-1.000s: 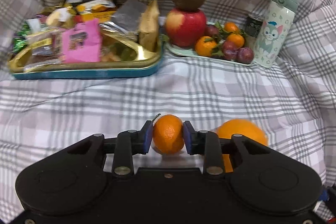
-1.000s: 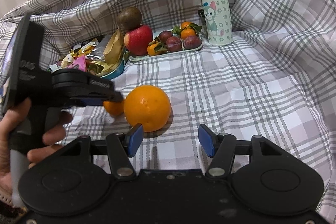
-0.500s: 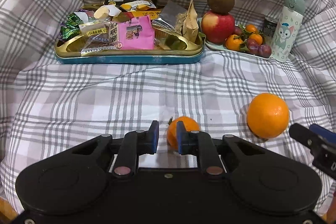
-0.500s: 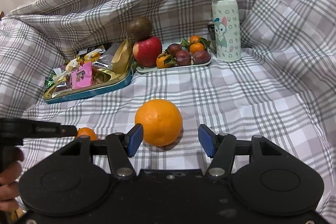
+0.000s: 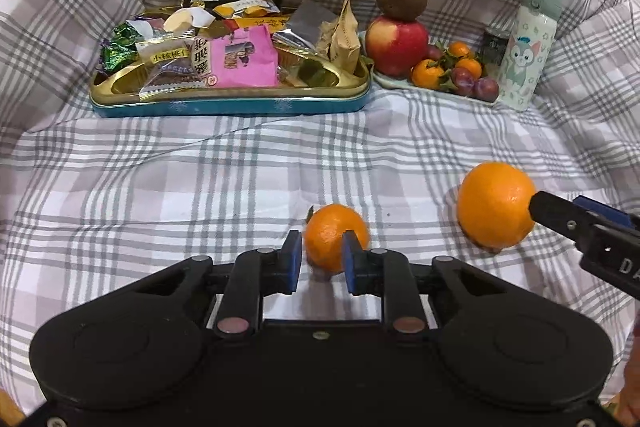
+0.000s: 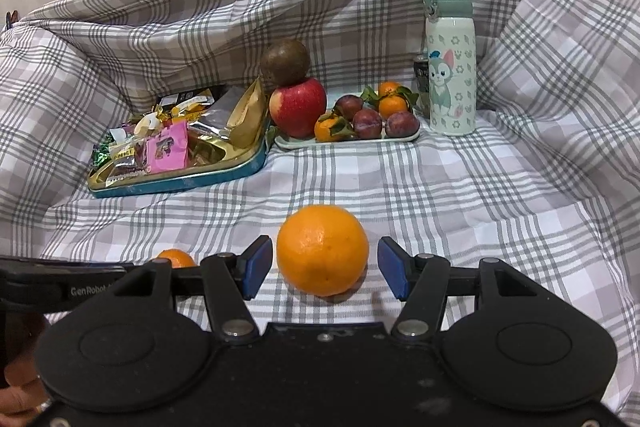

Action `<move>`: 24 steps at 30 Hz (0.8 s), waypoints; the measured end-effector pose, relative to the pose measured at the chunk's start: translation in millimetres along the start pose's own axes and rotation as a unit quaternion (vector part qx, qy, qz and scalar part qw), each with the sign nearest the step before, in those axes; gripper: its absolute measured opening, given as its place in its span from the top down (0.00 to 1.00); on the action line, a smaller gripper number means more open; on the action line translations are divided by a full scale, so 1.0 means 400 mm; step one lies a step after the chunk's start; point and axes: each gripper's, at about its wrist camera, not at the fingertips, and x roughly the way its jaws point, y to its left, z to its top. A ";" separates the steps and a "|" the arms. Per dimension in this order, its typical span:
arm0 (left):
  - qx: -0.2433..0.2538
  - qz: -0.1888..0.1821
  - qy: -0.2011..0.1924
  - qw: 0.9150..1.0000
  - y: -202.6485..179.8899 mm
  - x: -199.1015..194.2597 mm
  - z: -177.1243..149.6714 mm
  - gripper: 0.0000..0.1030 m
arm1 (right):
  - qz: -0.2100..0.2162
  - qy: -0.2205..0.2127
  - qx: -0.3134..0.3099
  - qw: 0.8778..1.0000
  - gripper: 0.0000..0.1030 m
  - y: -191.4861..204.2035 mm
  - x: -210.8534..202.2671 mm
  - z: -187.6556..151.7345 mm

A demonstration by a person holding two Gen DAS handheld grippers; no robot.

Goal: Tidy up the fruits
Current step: 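Close the left tool on the mandarin and lift it, then close the right tool on the large orange and lift it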

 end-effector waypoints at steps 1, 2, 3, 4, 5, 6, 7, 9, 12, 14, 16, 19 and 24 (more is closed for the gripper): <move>0.000 0.000 -0.001 1.000 -0.001 0.002 0.002 0.69 | -0.001 -0.002 -0.001 1.000 0.40 0.000 0.004 0.003; 0.001 0.001 0.000 1.000 -0.003 0.005 0.005 0.69 | -0.001 -0.003 -0.002 1.000 0.40 -0.001 0.007 0.005; 0.002 0.003 0.001 1.000 -0.005 0.009 0.007 0.69 | -0.001 -0.004 -0.002 1.000 0.40 -0.002 0.010 0.007; 0.004 0.005 0.005 1.000 -0.007 0.016 0.009 0.69 | -0.001 -0.005 -0.002 1.000 0.40 -0.002 0.014 0.010; 0.004 0.005 0.008 1.000 -0.009 0.023 0.010 0.67 | -0.002 -0.006 -0.002 1.000 0.40 -0.002 0.018 0.012; 0.005 0.003 0.009 1.000 -0.011 0.027 0.010 0.65 | -0.003 -0.008 -0.002 1.000 0.40 -0.002 0.022 0.014; 0.005 0.003 0.011 1.000 -0.013 0.032 0.011 0.61 | -0.004 -0.010 -0.003 1.000 0.40 -0.001 0.026 0.017; 0.005 0.004 0.009 1.000 -0.018 0.036 0.010 0.60 | -0.005 -0.014 -0.006 1.000 0.40 -0.001 0.033 0.020; 0.002 0.002 0.009 1.000 -0.023 0.043 0.014 0.59 | -0.007 -0.015 -0.008 1.000 0.40 0.002 0.046 0.024; -0.003 0.002 0.010 1.000 -0.027 0.050 0.018 0.57 | -0.008 -0.013 -0.010 1.000 0.40 0.005 0.055 0.025; -0.006 0.000 0.011 1.000 -0.029 0.058 0.021 0.56 | -0.010 -0.012 -0.012 1.000 0.40 0.007 0.063 0.025; -0.007 -0.004 0.015 1.000 -0.036 0.071 0.025 0.54 | -0.012 -0.012 -0.017 1.000 0.40 0.012 0.074 0.023; 0.001 0.003 0.016 1.000 -0.055 0.093 0.032 0.53 | -0.016 -0.007 -0.022 1.000 0.40 0.015 0.099 0.020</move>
